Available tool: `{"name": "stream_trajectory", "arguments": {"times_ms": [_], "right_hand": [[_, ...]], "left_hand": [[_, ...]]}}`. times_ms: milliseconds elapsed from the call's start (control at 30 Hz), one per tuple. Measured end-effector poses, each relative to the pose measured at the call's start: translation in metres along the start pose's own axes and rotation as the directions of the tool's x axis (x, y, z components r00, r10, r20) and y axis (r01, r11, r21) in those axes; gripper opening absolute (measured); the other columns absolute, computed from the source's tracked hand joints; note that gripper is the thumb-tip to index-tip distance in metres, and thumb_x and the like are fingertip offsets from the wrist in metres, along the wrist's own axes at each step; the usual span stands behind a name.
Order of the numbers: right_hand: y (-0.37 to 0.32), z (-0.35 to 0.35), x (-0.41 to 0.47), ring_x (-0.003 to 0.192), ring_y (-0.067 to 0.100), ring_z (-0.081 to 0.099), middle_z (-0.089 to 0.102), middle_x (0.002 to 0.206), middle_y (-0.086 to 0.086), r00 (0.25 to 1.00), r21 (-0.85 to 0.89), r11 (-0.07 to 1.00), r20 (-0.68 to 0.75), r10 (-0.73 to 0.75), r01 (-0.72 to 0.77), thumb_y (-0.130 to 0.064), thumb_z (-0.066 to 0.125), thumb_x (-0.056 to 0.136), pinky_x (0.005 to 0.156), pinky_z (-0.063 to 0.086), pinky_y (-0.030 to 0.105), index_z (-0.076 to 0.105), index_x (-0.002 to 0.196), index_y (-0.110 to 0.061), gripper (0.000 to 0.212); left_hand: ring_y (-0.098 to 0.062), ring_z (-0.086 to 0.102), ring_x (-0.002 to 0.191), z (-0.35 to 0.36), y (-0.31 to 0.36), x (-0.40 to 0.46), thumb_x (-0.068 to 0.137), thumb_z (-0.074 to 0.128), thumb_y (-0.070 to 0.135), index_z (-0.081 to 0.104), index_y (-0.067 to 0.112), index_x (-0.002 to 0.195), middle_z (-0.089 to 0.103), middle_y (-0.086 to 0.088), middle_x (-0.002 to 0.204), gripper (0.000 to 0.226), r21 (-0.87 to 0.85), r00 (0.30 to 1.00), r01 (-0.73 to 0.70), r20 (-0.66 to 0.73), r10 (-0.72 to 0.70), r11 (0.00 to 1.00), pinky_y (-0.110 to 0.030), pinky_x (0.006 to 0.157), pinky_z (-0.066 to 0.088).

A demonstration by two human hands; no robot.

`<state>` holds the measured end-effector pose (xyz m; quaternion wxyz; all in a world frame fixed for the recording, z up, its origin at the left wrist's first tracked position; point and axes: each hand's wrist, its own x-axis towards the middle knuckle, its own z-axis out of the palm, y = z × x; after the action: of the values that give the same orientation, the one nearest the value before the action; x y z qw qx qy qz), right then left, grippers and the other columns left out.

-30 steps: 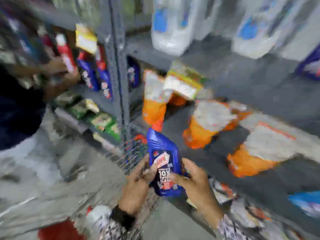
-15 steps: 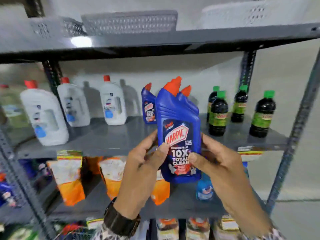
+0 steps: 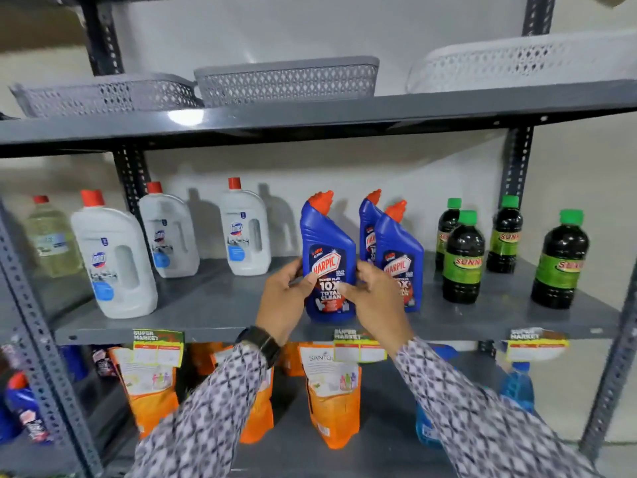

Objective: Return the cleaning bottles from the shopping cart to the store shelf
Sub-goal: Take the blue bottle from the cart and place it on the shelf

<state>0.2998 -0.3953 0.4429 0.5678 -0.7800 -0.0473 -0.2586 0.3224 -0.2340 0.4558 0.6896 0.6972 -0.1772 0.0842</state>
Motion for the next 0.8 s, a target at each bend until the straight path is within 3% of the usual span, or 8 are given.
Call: {"name": "stream_trajectory", "arguments": {"times_ms": [67,167,267,367,467,567,667,800], "right_hand": [[0.015,0.024,0.039,0.104,0.022,0.076,0.078,0.117,0.007,0.997,-0.055,0.995,-0.008,0.078,-0.078,-0.007,0.075,0.09,0.092,0.062,0.048,0.067,0.123,-0.008,0.034],[0.039,0.048,0.07,0.108,0.026,0.074,0.076,0.119,0.01,0.992,-0.07,0.989,-0.033,0.125,-0.127,-0.003,0.073,0.089,0.094,0.061,0.05,0.064,0.122,-0.007,0.034],[0.054,0.056,0.076,0.111,0.02,0.074,0.076,0.122,0.005,0.993,-0.091,0.99,-0.042,0.107,-0.111,-0.007,0.072,0.092,0.095,0.062,0.043,0.063,0.129,-0.011,0.039],[0.055,0.056,0.07,0.115,0.016,0.072,0.075,0.123,-0.002,0.996,-0.107,0.99,-0.025,0.089,-0.091,-0.01,0.074,0.091,0.096,0.061,0.037,0.061,0.134,-0.017,0.045],[0.045,0.059,0.048,0.13,0.018,0.063,0.065,0.14,0.001,0.992,-0.205,0.979,-0.127,-0.021,-0.005,-0.012,0.076,0.09,0.107,0.054,0.04,0.051,0.149,-0.018,0.064],[0.033,0.074,0.015,0.124,0.022,0.062,0.062,0.133,0.003,0.946,-0.311,0.926,-0.171,-0.276,0.214,-0.017,0.074,0.091,0.104,0.053,0.041,0.055,0.144,-0.018,0.056],[0.028,0.117,-0.025,0.121,0.02,0.065,0.062,0.127,-0.002,0.909,-0.203,0.886,0.066,-0.412,0.416,-0.021,0.069,0.095,0.103,0.055,0.043,0.061,0.135,-0.019,0.041],[0.053,0.214,-0.091,0.118,0.016,0.065,0.066,0.124,-0.006,0.761,-0.062,0.877,0.529,-0.376,0.476,-0.027,0.067,0.096,0.1,0.053,0.034,0.064,0.131,-0.02,0.035]], "left_hand": [[-0.022,0.072,0.1,-0.009,-0.019,0.038,0.102,0.057,0.004,0.067,0.011,0.126,0.074,-0.015,0.123,0.027,0.027,1.0,0.022,-0.006,-0.022,0.999,-0.026,0.076,0.063],[-0.02,0.074,0.104,-0.017,-0.043,0.069,0.1,0.06,0.004,0.07,0.023,0.121,0.075,-0.011,0.124,0.03,0.049,1.0,0.012,-0.001,-0.012,0.999,-0.035,0.089,0.064],[-0.001,0.076,0.097,-0.024,-0.057,0.079,0.098,0.063,0.005,0.07,0.043,0.105,0.077,0.003,0.117,0.039,0.046,1.0,0.006,0.013,-0.007,0.999,-0.022,0.082,0.063],[0.007,0.074,0.094,-0.028,-0.059,0.079,0.098,0.062,0.004,0.068,0.041,0.116,0.076,0.009,0.115,0.042,0.048,0.999,0.02,0.03,-0.021,0.999,-0.018,0.084,0.062],[0.001,0.068,0.106,-0.037,-0.053,0.06,0.099,0.063,0.008,0.051,0.022,0.148,0.067,-0.001,0.134,0.052,0.052,0.999,0.023,-0.028,-0.022,0.998,-0.012,0.084,0.056],[0.003,0.068,0.108,-0.071,-0.053,0.005,0.098,0.066,0.012,0.057,0.02,0.145,0.07,0.002,0.133,0.048,0.068,0.978,-0.061,-0.193,0.073,0.996,-0.012,0.094,0.054],[0.0,0.074,0.106,-0.125,-0.081,-0.084,0.097,0.068,0.019,0.07,0.024,0.129,0.079,0.006,0.117,0.032,0.117,0.923,-0.057,-0.372,0.097,0.992,-0.013,0.091,0.056],[-0.011,0.077,0.098,-0.196,-0.158,-0.196,0.095,0.071,0.023,0.076,0.021,0.113,0.082,-0.002,0.107,0.019,-0.005,0.746,0.179,-0.651,-0.139,0.984,-0.023,0.089,0.06]]}}
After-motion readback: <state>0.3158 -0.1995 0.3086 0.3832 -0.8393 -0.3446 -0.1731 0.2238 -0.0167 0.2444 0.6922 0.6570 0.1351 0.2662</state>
